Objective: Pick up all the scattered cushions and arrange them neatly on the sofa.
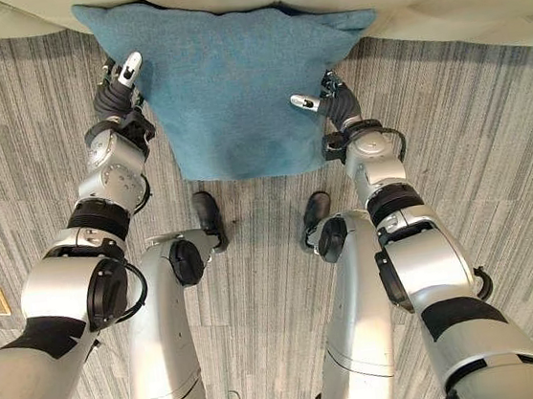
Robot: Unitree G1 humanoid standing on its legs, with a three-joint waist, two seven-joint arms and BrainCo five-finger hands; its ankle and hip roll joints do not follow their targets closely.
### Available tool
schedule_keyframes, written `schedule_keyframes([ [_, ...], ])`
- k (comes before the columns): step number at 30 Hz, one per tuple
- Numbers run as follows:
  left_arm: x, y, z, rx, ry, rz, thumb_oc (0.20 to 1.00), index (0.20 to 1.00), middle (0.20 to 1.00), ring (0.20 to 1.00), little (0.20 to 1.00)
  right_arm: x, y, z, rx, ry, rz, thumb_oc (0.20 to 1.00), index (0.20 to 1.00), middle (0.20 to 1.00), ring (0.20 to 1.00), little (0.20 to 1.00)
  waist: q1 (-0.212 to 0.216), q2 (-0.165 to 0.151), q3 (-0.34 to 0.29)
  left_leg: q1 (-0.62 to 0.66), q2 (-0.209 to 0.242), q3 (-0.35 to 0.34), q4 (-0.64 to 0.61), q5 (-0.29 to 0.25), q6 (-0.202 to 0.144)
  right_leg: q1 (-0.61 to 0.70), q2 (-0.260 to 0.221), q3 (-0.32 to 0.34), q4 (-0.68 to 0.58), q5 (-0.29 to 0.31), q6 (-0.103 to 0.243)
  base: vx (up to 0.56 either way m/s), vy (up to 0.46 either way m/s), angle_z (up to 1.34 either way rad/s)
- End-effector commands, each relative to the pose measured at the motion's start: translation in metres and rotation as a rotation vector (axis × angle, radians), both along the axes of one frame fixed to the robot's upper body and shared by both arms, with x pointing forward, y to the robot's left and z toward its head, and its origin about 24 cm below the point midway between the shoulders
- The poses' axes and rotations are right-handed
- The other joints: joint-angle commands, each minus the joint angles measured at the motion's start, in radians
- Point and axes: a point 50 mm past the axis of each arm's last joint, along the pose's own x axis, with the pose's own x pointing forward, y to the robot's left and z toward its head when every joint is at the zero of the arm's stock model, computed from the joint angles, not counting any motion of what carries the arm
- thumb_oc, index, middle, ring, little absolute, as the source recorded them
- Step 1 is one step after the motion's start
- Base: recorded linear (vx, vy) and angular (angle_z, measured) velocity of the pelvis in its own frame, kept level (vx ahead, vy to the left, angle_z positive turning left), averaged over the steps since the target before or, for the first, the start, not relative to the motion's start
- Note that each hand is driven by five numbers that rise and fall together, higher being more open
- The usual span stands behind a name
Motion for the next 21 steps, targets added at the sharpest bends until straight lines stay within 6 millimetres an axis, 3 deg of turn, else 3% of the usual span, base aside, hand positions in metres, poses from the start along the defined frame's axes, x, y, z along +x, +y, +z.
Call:
schedule_keyframes([
  [1, 0.001, -0.005, 0.043, 0.025, -0.075, -0.003, 1.0, 1.0, 1.0, 1.0, 1.0, 0.001, 0.051, 0.048, -0.09, -0.163, 0.11, 1.0, 1.0, 1.0, 1.0, 1.0, -0.031, -0.007, 0.023, 0.074, -0.002, -0.029, 0.0, -0.065, -0.077, 0.097, 0.003, 0.074, -0.119, 0.117, 0.1, -0.03, -0.008, -0.1],
  [3, 0.001, -0.009, 0.052, 0.029, -0.073, 0.01, 1.0, 1.0, 1.0, 1.0, 1.0, 0.0, 0.058, 0.062, -0.085, -0.207, 0.108, 1.0, 1.0, 1.0, 1.0, 1.0, -0.039, -0.01, 0.023, 0.074, 0.0, -0.026, -0.03, -0.056, -0.08, 0.097, 0.013, 0.07, -0.153, 0.13, 0.1, -0.03, -0.009, -0.08],
  [8, 0.001, -0.009, 0.052, 0.029, -0.073, 0.01, 1.0, 1.0, 1.0, 1.0, 1.0, 0.0, 0.058, 0.062, -0.085, -0.207, 0.108, 1.0, 1.0, 1.0, 1.0, 1.0, -0.039, -0.01, 0.023, 0.074, 0.0, -0.026, -0.031, -0.056, -0.08, 0.097, 0.013, 0.07, -0.153, 0.13, 0.1, -0.01, -0.003, -0.03],
  [10, -0.002, -0.008, 0.083, 0.183, -0.022, 0.151, 1.0, 1.0, 1.0, 1.0, 1.0, 0.0, 0.078, 0.089, -0.296, -0.253, 0.078, 1.0, 1.0, 1.0, 1.0, 1.0, -0.065, -0.023, 0.021, 0.074, 0.011, -0.015, -0.126, -0.02, -0.09, 0.097, 0.039, 0.047, -0.255, 0.173, 0.1, -0.07, -0.052, 0.0],
  [11, -0.002, -0.01, 0.083, 0.198, -0.018, 0.144, 1.0, 1.0, 1.0, 1.0, 1.0, 0.0, 0.081, 0.092, -0.328, -0.252, 0.079, 1.0, 1.0, 1.0, 1.0, 1.0, -0.066, -0.024, 0.021, 0.074, 0.011, -0.015, -0.126, -0.019, -0.091, 0.097, 0.042, 0.046, -0.257, 0.175, 0.099, -0.02, -0.056, -0.1],
  [15, -0.001, -0.029, 0.082, 0.229, -0.004, 0.074, 1.0, 1.0, 1.0, 1.0, 1.0, 0.002, 0.095, 0.084, -0.423, -0.193, 0.115, 1.0, 1.0, 1.0, 1.0, 1.0, -0.069, -0.026, 0.025, 0.074, 0.016, -0.017, -0.123, -0.019, -0.09, 0.097, 0.047, 0.044, -0.264, 0.183, 0.099, 0.01, -0.015, -0.09],
  [16, 0.0, -0.047, 0.08, 0.24, 0.006, 0.001, 1.0, 1.0, 1.0, 1.0, 1.0, 0.001, 0.107, 0.08, -0.465, -0.16, 0.147, 1.0, 1.0, 1.0, 1.0, 1.0, -0.068, -0.025, 0.021, 0.074, 0.016, -0.021, -0.126, -0.018, -0.09, 0.097, 0.049, 0.037, -0.271, 0.187, 0.102, 0.0, 0.0, 0.0],
  [17, 0.0, -0.047, 0.079, 0.24, 0.006, 0.001, 0.382, 0.382, 0.382, 0.382, 0.382, 0.001, 0.107, 0.08, -0.466, -0.16, 0.147, 1.0, 1.0, 1.0, 1.0, 1.0, -0.068, -0.024, 0.021, 0.074, 0.016, -0.021, -0.127, -0.018, -0.09, 0.097, 0.049, 0.037, -0.272, 0.187, 0.101, 0.02, -0.031, -0.02],
  [18, -0.001, -0.065, 0.077, 0.224, 0.02, -0.06, 0.2, 0.2, 0.2, 0.2, 0.2, -0.001, 0.123, 0.074, -0.533, -0.132, 0.19, 0.57, 0.57, 0.57, 0.57, 0.57, -0.064, -0.019, 0.019, 0.074, 0.019, -0.024, -0.126, -0.019, -0.09, 0.097, 0.051, 0.031, -0.274, 0.185, 0.1, 0.0, 0.0, 0.0],
  [19, 0.0, -0.072, 0.072, 0.213, 0.05, -0.089, 0.2, 0.2, 0.2, 0.2, 0.2, -0.002, 0.129, 0.072, -0.555, -0.119, 0.207, 0.2, 0.2, 0.2, 0.2, 0.2, -0.062, -0.015, 0.018, 0.074, 0.02, -0.026, -0.123, -0.023, -0.088, 0.097, 0.054, 0.03, -0.275, 0.185, 0.101, 0.0, 0.0, 0.0],
  [20, 0.0, -0.072, 0.072, 0.212, 0.049, -0.089, 0.2, 0.2, 0.2, 0.2, 0.2, -0.002, 0.129, 0.073, -0.555, -0.12, 0.207, 0.2, 0.2, 0.2, 0.2, 0.2, -0.062, -0.015, 0.019, 0.074, 0.02, -0.026, -0.123, -0.023, -0.088, 0.097, 0.054, 0.03, -0.275, 0.185, 0.101, 0.0, 0.0, 0.0],
  [21, -0.001, -0.084, 0.071, 0.202, 0.048, -0.149, 0.2, 0.2, 0.2, 0.2, 0.2, -0.007, 0.149, 0.067, -0.516, -0.109, 0.274, 0.2, 0.2, 0.2, 0.2, 0.2, -0.058, -0.005, 0.018, 0.074, 0.023, -0.032, -0.117, -0.026, -0.085, 0.097, 0.057, 0.026, -0.275, 0.187, 0.104, 0.0, 0.0, 0.0],
])
